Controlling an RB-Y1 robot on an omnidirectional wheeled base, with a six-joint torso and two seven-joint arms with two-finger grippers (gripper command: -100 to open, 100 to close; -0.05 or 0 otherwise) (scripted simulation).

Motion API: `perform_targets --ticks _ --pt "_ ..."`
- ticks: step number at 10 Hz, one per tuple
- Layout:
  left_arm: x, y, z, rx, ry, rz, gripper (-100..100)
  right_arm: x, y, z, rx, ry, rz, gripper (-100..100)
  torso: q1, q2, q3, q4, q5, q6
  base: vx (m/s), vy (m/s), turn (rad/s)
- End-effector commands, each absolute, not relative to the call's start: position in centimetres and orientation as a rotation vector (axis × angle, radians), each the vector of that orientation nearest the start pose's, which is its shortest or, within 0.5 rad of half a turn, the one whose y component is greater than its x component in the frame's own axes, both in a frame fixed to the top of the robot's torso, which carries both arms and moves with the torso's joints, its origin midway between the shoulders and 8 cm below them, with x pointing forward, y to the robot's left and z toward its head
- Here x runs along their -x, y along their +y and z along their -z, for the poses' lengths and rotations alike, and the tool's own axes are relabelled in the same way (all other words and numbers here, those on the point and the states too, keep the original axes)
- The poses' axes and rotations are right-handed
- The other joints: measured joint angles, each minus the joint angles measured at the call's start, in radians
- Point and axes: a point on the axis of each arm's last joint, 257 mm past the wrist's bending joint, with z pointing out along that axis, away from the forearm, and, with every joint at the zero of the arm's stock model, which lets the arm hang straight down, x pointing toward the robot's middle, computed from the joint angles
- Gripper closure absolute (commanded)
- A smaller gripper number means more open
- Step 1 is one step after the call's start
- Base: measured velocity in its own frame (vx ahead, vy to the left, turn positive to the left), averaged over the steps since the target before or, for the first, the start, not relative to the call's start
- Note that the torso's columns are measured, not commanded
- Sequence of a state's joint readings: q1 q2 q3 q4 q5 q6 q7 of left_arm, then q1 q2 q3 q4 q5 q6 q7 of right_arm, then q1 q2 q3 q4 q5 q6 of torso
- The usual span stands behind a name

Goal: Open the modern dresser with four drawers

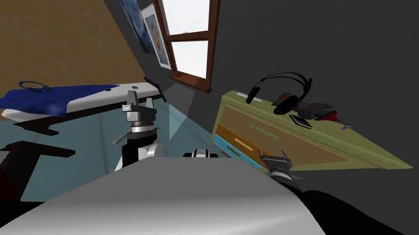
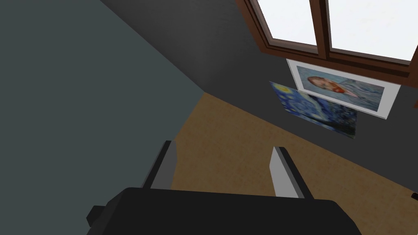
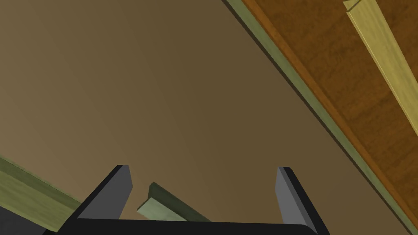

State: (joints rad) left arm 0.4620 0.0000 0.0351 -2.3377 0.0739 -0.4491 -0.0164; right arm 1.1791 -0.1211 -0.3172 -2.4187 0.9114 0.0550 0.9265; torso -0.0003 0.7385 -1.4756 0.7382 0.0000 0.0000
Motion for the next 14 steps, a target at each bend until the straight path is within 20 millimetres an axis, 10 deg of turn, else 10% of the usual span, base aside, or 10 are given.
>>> perform_targets --ticks 1,8,11,12,14 --pt "-33.9 29.3 -5.3 0.658 0.541 1.325 0 -17.4 -48.4 17.1 0.349 1.869 1.097 -100 -0.001 0.0 0.0 0.0 0.0 0.0 0.139 0.055 -0.023" --pt "-33.9 29.3 -5.3 0.658 0.541 1.325 0 -18.4 -46.8 10.8 0.521 1.764 1.27 -100 -0.001 0.002 0.001 0.001 0.0 0.0 0.094 0.04 -0.016" --pt "-33.9 29.3 -5.3 0.658 0.541 1.325 0 -18.1 -46.9 11.2 0.515 1.776 1.269 -100 -0.004 -0.003 -0.001 -0.001 -0.001 0.0 0.044 -0.032 0.017" --pt "-33.9 29.3 -5.3 0.658 0.541 1.325 0 -18.1 -46.9 11.1 0.515 1.776 1.27 100 -0.001 -0.002 -0.001 -0.001 -0.001 0.0 0.006 -0.008 -0.003" --pt "-33.9 29.3 -5.3 0.658 0.54 1.325 0 -18.1 -47.0 10.8 0.518 1.771 1.268 100 0.003 0.0 0.004 -0.003 -0.006 -0.002 -0.088 0.072 -0.037"
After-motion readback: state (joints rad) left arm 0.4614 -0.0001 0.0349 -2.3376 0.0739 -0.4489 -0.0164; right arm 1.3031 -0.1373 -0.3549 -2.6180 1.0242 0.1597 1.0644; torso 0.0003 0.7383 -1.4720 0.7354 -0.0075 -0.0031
